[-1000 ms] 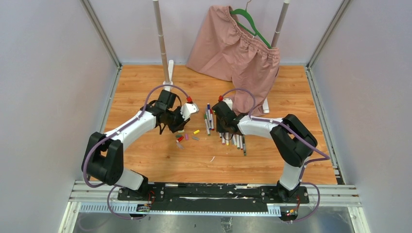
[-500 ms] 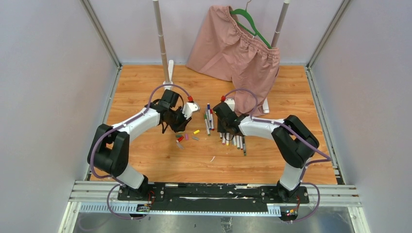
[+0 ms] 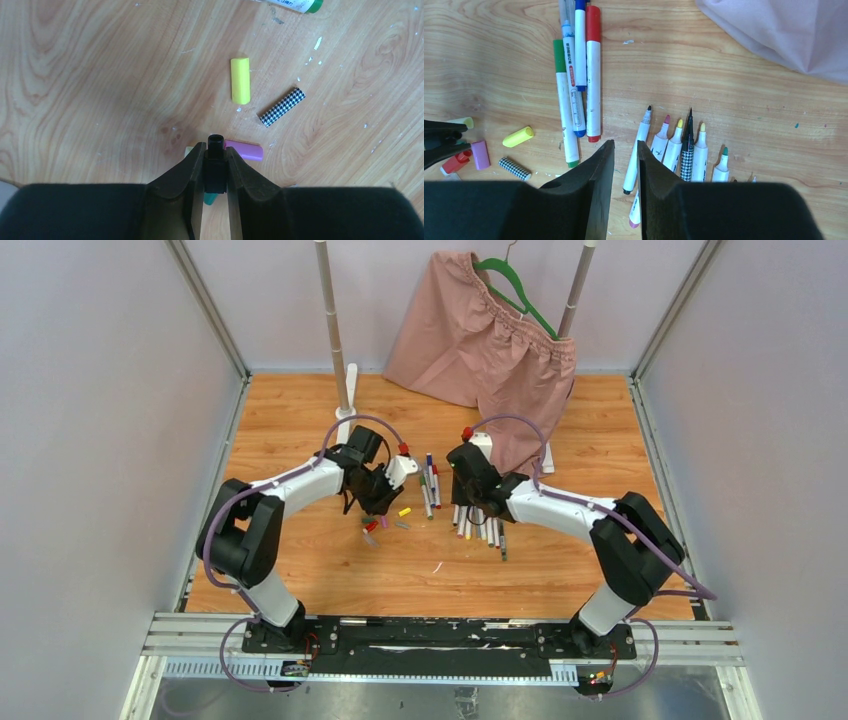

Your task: Open the pen caps

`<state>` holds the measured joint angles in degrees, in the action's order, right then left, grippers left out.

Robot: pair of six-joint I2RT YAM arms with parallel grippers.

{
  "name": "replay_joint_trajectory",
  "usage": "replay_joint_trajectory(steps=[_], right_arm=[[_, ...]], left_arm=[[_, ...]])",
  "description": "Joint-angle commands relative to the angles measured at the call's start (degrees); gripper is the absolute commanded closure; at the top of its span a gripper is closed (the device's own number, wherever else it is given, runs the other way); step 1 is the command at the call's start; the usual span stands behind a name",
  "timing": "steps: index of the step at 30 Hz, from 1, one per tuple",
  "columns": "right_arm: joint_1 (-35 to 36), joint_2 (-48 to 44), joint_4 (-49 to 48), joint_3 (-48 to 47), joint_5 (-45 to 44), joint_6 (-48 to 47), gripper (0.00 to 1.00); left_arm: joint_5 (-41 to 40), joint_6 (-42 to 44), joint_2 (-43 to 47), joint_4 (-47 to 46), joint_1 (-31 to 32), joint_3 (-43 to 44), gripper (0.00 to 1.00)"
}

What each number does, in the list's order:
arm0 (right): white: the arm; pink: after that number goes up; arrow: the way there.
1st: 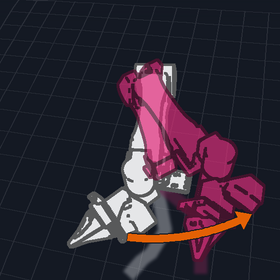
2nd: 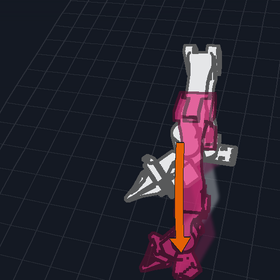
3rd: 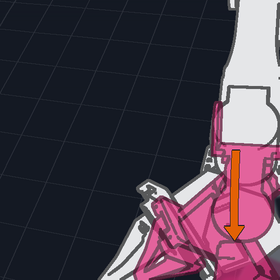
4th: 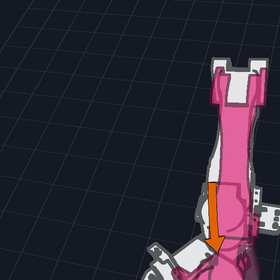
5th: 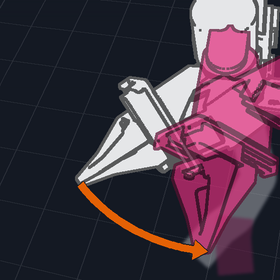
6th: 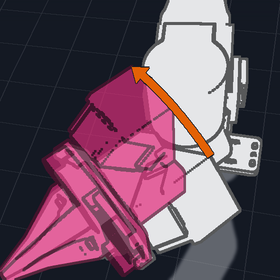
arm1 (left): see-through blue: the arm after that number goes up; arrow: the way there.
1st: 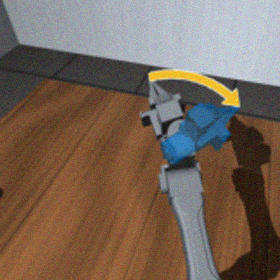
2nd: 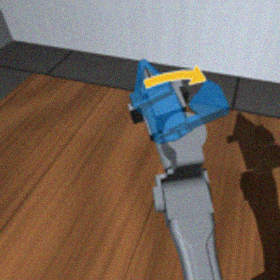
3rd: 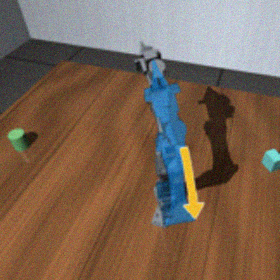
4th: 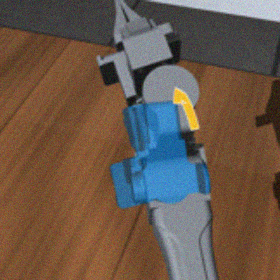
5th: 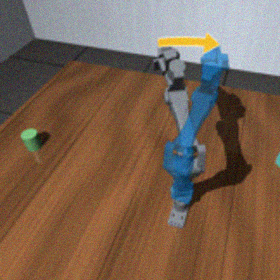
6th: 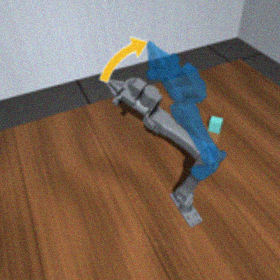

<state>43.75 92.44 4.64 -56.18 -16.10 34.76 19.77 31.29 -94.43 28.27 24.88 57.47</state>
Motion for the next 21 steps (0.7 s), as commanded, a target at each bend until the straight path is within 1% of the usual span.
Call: replay_joint_trajectory(steps=[1,5,7,13,21], right_arm=[[0.0,-1.8,1.4,-0.7,-0.3,0.0,0.72],[-0.9,-1.0,0.8,-1.3,2.0,1.0,0.71],[-1.2,-0.1,0.5,-2.0,3.3,1.0,0.71],[-1.8,4.5,0.6,-5.4,5.0,-1.0,0.7],[-2.6,13.6,2.6,-12.5,6.9,-4.1,0.71]], left_arm=[[-0.2,-0.6,-1.4,-1.0,0.3,1.2,0.72],[1.1,-1.6,-0.8,-1.2,0.3,0.7,0.63],[1.7,-1.5,-0.2,-0.8,0.3,0.8,0.6],[2.7,-1.1,2.5,2.4,-0.2,2.1,0.59],[4.9,-1.8,9.7,10.4,-4.8,7.4,0.58]])
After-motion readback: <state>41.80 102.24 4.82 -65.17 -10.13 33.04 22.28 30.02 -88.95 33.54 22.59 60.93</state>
